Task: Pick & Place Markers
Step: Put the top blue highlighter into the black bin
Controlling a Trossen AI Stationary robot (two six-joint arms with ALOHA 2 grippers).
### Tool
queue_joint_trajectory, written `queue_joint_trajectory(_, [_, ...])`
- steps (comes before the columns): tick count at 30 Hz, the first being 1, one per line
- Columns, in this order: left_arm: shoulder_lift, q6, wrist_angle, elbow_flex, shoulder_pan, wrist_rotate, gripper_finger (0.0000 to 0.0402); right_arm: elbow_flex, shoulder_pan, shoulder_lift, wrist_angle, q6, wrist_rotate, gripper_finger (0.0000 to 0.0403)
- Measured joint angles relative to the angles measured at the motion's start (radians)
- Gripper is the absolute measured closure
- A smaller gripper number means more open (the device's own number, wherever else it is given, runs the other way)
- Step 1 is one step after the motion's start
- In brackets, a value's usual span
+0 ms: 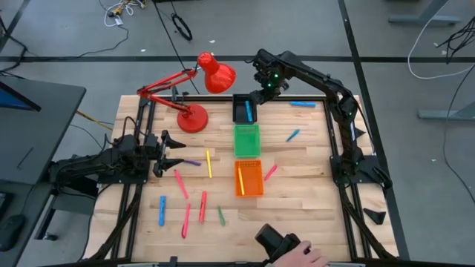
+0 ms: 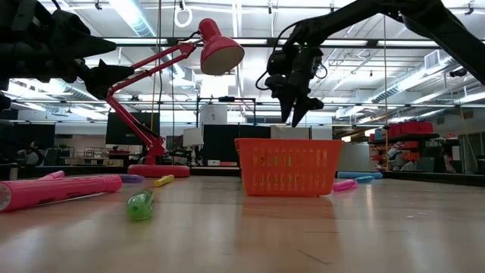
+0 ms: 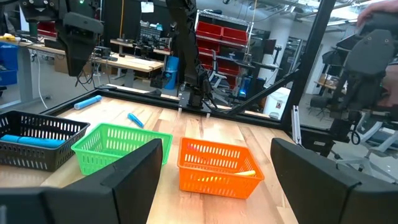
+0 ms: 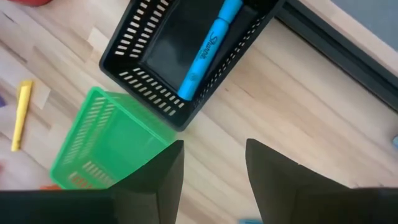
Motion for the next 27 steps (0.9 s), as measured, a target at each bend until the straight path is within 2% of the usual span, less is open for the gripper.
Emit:
queue_joint_trajectory(13, [0.000, 0.000, 0.000, 0.000, 0.000, 0.000, 0.0094, -0.027, 0.004, -0.012, -0.001, -0.202, 0.000, 0.0231])
queue_joint_trajectory(22, [0.000, 0.000, 0.000, 0.000, 0.000, 0.000, 0.0094, -0.321, -0.029, -0.196, 0.201, -0.434, 0.014, 0.0231])
queue_joint_trajectory(27, [0.000, 0.000, 0.000, 0.000, 0.000, 0.000, 0.0094, -0.454, -0.059, -0.293, 0.289, -0.550, 0.102, 0.0231])
